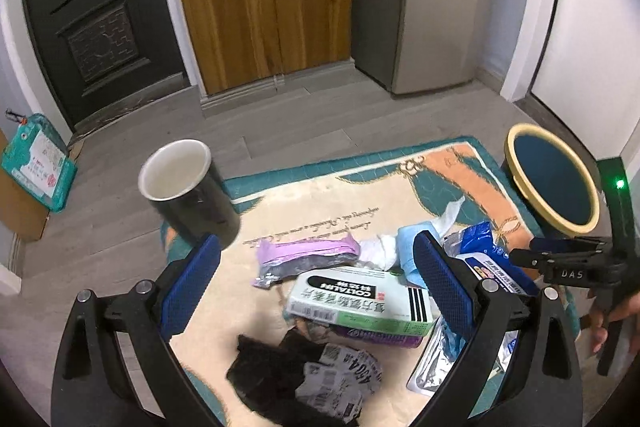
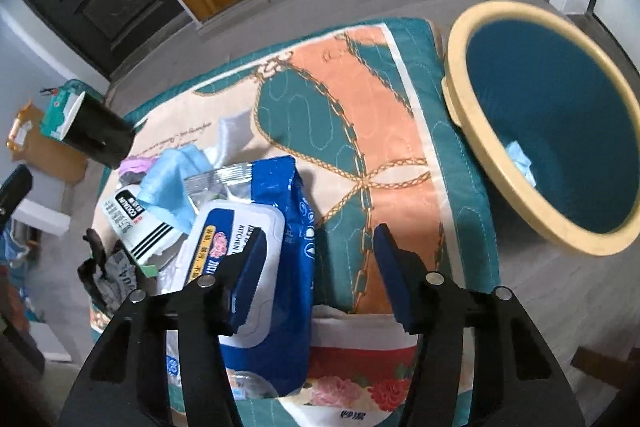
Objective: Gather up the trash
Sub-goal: 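Grasp the blue kitchen wipes pack with the right tool while the left tool grasps a blue mask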
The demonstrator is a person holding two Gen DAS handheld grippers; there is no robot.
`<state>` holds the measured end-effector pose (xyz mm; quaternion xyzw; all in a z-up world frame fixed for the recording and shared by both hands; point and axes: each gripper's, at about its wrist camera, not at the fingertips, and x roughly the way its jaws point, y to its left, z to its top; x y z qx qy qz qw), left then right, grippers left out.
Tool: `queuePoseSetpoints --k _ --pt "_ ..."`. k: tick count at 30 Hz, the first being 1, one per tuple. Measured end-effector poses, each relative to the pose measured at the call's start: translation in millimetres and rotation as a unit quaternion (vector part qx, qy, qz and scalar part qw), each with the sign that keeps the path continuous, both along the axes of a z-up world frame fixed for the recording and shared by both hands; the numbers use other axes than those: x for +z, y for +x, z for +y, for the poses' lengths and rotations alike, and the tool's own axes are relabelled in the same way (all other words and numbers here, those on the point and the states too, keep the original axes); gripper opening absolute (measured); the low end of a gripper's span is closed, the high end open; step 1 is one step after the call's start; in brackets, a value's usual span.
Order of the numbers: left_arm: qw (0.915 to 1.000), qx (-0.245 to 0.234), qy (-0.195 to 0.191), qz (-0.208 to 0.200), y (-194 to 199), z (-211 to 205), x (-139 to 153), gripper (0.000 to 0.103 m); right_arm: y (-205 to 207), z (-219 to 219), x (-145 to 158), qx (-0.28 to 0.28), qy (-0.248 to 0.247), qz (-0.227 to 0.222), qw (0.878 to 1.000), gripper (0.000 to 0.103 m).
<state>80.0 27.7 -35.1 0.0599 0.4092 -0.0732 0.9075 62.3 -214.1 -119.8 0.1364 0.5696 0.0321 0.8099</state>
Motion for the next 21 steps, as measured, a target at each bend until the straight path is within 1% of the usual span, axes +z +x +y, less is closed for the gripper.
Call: queuePoseSetpoints --k 2,5,9,11,13,16,18,19,20,21 --pt "0.9999 -0.008 0.004 0.005 4 -8 -7 0.095 1 0 -3 0.001 0.005 0.005 1.0 0.058" --pt "0.9994 -0.028 0.02 0.006 9 -24 -19 0.095 3 1 -5 0.008 0.007 0.008 1.0 0.058" --pt "0.9987 -0.044 0.021 0.015 15 -38 -27 0.095 5 3 -10 0.014 0.015 0.014 1.0 0.05" --pt "0.998 -0.053 0.028 0.019 17 -45 -31 0.095 7 4 -11 0.018 0.022 0.017 0.999 0.046" --pt "0.9971 -0.063 0.038 0.021 17 -52 -35 0.095 8 6 -13 0.019 0.036 0.021 0.999 0.042" --pt "0.9962 -0.072 0.042 0.028 19 -57 -40 0.095 9 7 -16 0.019 0.059 0.026 0.998 0.038" --pt "0.9956 -0.074 0.044 0.036 20 -59 -44 0.095 10 5 -17 0.017 0.085 0.03 0.996 0.028" --pt "0.9954 -0.074 0.046 0.041 21 -59 -47 0.095 11 4 -17 0.014 0.092 0.031 0.995 0.027" --pt "0.9951 -0.074 0.047 0.044 21 -60 -49 0.095 11 4 -18 0.014 0.092 0.031 0.995 0.022" --pt "0.9949 -0.075 0.047 0.048 21 -61 -51 0.095 12 4 -17 0.015 0.089 0.031 0.995 0.015"
